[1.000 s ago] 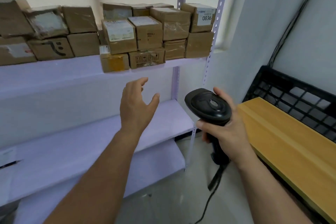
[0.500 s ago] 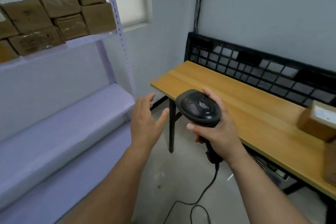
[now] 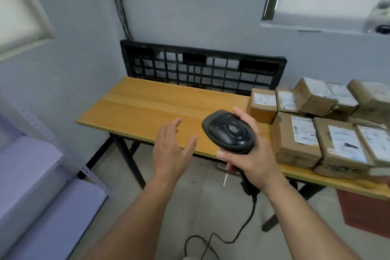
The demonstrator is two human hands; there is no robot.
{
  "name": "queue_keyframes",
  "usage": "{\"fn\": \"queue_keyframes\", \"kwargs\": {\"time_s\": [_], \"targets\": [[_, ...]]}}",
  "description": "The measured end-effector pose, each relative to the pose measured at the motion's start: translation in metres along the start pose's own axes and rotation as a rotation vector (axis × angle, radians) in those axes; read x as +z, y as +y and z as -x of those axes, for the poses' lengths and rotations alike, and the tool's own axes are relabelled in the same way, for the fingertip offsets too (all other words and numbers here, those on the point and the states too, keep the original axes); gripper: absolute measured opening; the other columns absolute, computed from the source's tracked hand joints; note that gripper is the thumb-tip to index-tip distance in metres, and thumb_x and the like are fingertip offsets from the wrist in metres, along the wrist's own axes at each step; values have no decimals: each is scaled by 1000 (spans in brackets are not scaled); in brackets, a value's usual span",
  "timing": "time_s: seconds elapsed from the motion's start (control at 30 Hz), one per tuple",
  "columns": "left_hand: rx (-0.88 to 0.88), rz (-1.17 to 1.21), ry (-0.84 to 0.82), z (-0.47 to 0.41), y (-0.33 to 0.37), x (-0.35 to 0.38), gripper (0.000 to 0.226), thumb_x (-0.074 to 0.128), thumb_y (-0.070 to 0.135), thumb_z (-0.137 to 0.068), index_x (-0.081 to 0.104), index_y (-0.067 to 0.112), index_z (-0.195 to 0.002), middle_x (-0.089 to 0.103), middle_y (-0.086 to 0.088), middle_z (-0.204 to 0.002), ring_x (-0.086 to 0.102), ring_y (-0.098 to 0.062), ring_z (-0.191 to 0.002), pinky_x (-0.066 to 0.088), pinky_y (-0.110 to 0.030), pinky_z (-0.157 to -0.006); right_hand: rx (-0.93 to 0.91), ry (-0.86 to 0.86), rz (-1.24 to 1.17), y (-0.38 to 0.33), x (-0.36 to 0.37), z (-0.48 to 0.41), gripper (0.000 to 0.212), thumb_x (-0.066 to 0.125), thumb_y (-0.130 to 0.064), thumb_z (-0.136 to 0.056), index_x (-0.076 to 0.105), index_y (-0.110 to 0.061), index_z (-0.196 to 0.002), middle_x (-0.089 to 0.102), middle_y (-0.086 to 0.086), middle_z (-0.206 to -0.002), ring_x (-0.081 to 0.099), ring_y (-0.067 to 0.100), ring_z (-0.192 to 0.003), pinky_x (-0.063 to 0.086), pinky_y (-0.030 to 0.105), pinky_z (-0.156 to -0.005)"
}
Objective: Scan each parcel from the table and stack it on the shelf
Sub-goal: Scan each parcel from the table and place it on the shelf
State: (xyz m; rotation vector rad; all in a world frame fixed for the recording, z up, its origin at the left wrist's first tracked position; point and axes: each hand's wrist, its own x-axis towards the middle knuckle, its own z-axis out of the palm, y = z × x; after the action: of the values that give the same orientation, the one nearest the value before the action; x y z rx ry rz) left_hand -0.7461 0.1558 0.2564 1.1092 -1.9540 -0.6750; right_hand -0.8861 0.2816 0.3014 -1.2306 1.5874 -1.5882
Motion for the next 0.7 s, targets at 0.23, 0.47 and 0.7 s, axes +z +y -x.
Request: {"fn": "queue_keyframes", "kwargs": {"time_s": [0.23,0.47,0.7], "targets": [[56,87,-186,-29,18,58,55,67,34,-87,47,18,-136,49,6,-121,48,-12,-107,44,-32,-91,87,198,59,8,-41,-4,87,84,-15,-62,46,-64,-124,60,-16,-117,68,17,-71,57,34,-53],[55,131,-380,-41,33,107,57,63,40,-89,42,24,-140,47,7,-128,47,-9,-112,45,-34,-94,162,400,123,18,-78,-1,89,83,2,-70,46,-57,-125,57,0,-124,64,18,-52,54,31,-50],[29,107,-499,-38,53,154,59,58,44,-92,37,25,-144,44,6,-138,45,-9,-121,46,-38,-99,229,502,119,43,-132,6,88,79,5,-73,45,-58,-124,59,6,-123,60,27,-49,52,29,-48]]}}
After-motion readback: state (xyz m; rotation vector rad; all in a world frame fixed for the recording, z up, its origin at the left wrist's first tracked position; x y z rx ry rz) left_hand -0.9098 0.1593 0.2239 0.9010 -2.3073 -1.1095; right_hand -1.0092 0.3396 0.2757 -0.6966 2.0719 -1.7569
